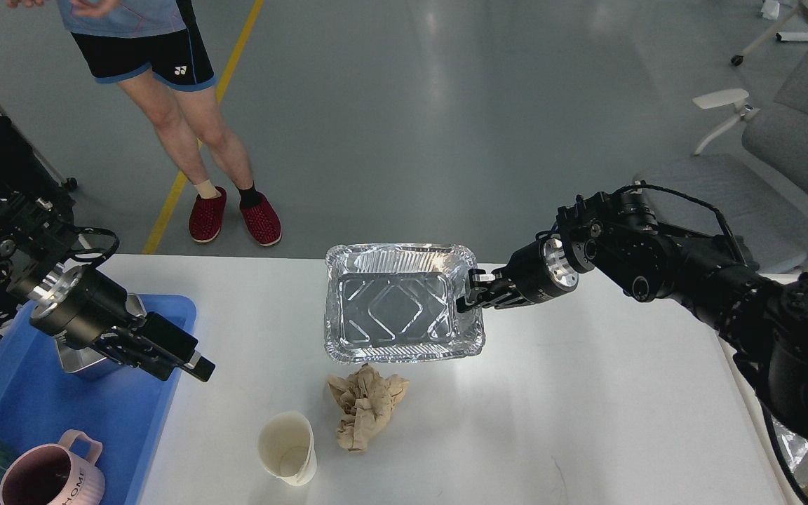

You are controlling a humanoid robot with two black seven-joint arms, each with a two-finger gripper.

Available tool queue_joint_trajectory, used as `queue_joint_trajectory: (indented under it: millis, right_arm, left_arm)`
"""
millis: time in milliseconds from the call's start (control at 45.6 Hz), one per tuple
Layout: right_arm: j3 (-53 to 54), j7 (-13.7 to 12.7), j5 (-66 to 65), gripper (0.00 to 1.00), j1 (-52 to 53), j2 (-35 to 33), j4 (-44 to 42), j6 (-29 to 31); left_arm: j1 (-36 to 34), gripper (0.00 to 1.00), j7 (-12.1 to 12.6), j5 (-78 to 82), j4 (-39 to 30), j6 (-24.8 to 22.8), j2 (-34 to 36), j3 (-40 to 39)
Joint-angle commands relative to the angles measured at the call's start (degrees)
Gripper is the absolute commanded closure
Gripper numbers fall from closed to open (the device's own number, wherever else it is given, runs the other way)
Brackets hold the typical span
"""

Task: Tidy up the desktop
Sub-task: 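Lower the left gripper to the white paper cup and grasp it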

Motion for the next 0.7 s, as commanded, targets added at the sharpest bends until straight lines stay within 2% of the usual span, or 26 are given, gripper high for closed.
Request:
queue_joint_trajectory:
  millis: [0,66,198,351,571,680]
  right_arm:
    - [0.1,0.1,0.1,1.00,0.2,0.4,-0.4,0.0]
    - [0.0,0.1,0.1,1.00,0.1,0.4,-0.4,-0.1]
    - [0.1,0.1,0.1,1.00,0.0,0.5,-0.2,-0.2]
    - [0.1,0.1,0.1,1.00,0.1,0.6,-0.4,-0.4]
    - [0.1,0.1,0.1,1.00,0.0,1.2,-0.3,-0.9]
    - [0.0,0.1,0.1,1.00,0.3,1.6,-0.4,-0.9]
  left_arm:
    - [1.1,0.08,2.1,0.8,-1.7,4.3,1.2,0.1]
    - [2.4,0.03,2.1,1.1,-1.7,6.9,1.1,0.2]
    - [4.6,0.03,2.2,1.2,-1.4,11.0,0.4,0.1]
    - [5.9,0.03,1.6,0.9,-1.5,11.4,-0.5,-0.1]
    - [9.1,0.04,2.6,0.4,-1.3,12.5,-4.0,-0.6]
    - [10.8,0.04,3.8,0.3,-1.3,15.3,-6.4,-0.7]
